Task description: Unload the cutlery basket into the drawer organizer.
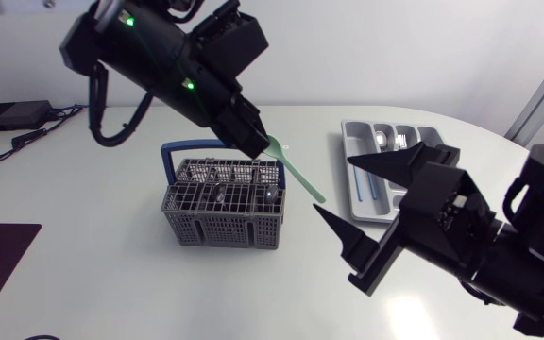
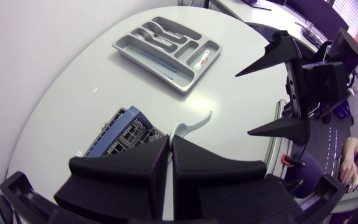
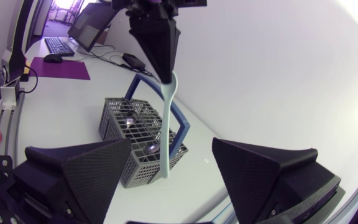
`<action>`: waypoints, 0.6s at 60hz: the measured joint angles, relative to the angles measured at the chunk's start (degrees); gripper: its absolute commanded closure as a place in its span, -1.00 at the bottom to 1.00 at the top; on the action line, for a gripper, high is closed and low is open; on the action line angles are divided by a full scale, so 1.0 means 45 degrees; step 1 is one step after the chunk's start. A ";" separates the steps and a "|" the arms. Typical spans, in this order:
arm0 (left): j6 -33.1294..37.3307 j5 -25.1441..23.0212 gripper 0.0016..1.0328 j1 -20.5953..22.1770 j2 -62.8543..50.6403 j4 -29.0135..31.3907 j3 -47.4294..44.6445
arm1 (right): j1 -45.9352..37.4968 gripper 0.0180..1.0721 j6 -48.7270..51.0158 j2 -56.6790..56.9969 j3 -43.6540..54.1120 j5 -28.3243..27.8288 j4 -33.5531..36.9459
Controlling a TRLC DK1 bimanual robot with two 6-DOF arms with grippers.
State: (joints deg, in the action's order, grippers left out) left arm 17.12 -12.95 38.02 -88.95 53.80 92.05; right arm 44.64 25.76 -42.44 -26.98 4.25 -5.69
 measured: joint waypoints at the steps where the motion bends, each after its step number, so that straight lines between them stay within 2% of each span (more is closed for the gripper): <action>1: -0.0219 -0.0019 0.91 0.0015 -0.0073 -0.0083 0.0000 | 0.0005 -0.71 0.0005 -0.0034 0.0000 0.0049 -0.0141; 19: -0.2351 -0.0029 0.92 0.0136 -0.0646 -0.1229 0.0000 | 0.0393 -0.60 0.0656 -0.1909 0.0000 0.1253 -0.2263; 36: -0.2905 -0.0034 0.92 0.0262 -0.0656 -0.1409 0.0000 | 0.0559 -0.28 0.1457 -0.3541 0.0015 0.2244 -0.3750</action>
State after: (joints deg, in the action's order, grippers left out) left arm 4.05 -13.10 39.20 -91.90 47.46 92.05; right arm 47.16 32.32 -58.37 -26.92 14.35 -22.57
